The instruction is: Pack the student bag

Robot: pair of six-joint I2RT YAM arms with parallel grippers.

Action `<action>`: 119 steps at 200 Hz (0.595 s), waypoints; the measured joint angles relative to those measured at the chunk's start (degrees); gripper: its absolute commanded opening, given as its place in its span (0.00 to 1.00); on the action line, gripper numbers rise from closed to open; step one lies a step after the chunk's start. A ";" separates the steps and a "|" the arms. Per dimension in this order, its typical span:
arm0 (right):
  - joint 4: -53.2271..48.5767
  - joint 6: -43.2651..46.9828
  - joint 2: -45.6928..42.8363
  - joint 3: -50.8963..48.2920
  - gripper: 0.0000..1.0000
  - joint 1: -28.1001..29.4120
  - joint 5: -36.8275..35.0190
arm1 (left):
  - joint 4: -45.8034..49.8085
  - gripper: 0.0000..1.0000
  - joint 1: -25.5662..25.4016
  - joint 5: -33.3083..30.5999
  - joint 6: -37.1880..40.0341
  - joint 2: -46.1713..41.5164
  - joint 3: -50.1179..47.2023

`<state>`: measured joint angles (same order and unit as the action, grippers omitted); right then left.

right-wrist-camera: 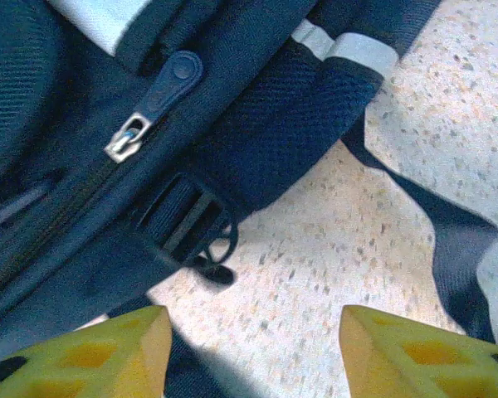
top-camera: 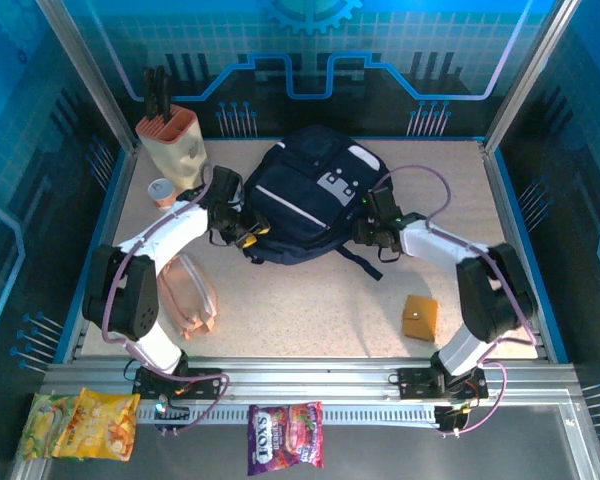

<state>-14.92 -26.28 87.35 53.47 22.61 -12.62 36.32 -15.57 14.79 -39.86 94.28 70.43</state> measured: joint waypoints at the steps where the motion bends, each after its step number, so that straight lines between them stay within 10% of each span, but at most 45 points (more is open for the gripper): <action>1: 0.02 0.00 -0.28 -0.17 0.62 -0.02 0.07 | 0.13 0.61 -0.07 -0.09 0.11 0.00 0.11; 35: 2.12 -2.19 -9.33 -4.52 0.68 -3.32 5.16 | 1.73 0.78 -3.67 -2.27 11.52 -0.07 6.27; 119: 3.48 -8.35 -12.46 -7.63 0.75 -9.60 12.98 | 4.76 0.78 -16.90 -14.78 50.80 12.20 22.18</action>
<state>-11.44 -34.63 74.89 45.84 13.02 0.36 41.08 -32.47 0.01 10.94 106.48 92.62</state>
